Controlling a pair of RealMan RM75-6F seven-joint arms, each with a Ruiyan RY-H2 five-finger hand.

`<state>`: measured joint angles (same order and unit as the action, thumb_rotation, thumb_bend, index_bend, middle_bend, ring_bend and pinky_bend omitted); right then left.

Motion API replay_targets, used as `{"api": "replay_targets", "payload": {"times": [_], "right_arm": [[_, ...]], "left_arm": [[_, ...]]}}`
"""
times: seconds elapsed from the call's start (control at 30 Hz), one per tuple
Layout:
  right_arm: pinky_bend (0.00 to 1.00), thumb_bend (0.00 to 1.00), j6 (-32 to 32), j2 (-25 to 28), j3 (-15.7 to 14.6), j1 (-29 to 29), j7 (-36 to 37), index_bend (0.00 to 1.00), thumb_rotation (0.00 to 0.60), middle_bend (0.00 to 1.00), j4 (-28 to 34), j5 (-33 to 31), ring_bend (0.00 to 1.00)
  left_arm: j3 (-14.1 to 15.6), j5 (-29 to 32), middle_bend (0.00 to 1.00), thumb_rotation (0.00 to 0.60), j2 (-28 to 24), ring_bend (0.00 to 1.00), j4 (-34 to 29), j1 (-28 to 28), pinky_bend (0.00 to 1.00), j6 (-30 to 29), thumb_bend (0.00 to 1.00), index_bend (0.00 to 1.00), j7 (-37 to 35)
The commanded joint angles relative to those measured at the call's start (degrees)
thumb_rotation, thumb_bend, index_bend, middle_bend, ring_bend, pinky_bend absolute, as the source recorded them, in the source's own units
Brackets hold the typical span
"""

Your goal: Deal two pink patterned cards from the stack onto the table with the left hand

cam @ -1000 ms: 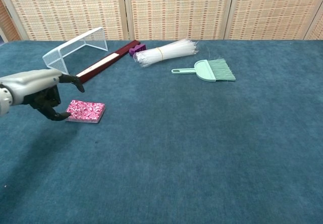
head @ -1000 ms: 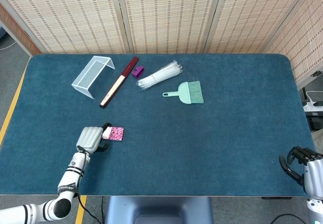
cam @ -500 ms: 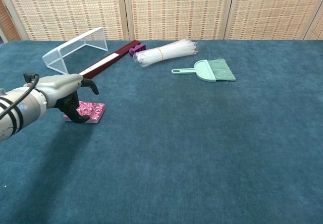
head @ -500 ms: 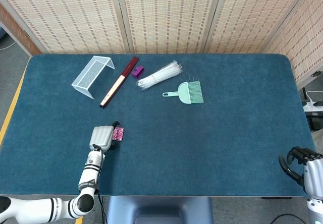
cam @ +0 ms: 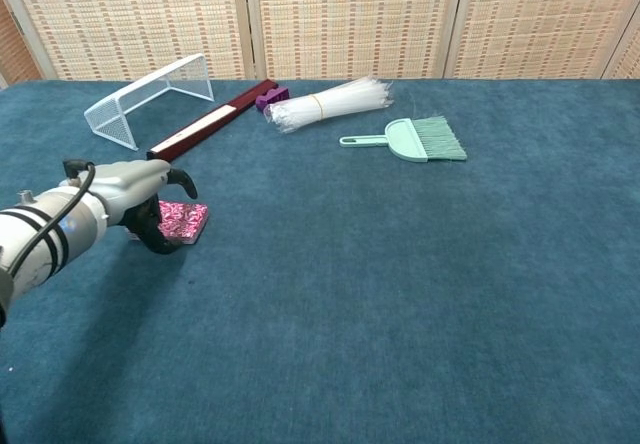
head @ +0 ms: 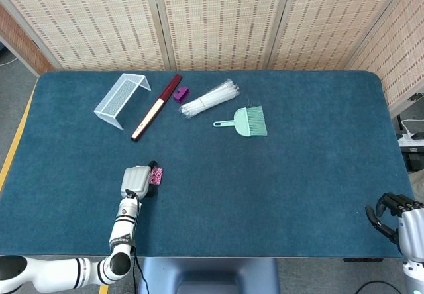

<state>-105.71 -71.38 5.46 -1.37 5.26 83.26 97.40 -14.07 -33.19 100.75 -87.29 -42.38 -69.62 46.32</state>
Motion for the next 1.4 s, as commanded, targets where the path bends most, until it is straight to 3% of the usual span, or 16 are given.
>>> {"api": "replay_targets", "payload": {"times": [0.03, 1.4], "right_arm": [[0.91, 0.23, 0.06, 0.11, -0.01, 0.00, 0.12, 0.75, 0.600, 0.70, 0.09, -0.03, 0.73], [0.91, 0.23, 1.16, 0.68, -0.60, 0.06, -0.51, 0.75, 0.600, 0.70, 0.66, 0.22, 0.73]], "left_arm": [[-0.04, 0.22, 1.00, 0.600, 0.50, 1.00, 0.74, -0.21, 1.00, 0.04, 0.32, 0.21, -0.13], [-0.80, 4.06, 1.00, 0.600, -0.44, 1.00, 0.76, -0.60, 1.00, -1.66, 0.32, 0.27, 1.89]]}}
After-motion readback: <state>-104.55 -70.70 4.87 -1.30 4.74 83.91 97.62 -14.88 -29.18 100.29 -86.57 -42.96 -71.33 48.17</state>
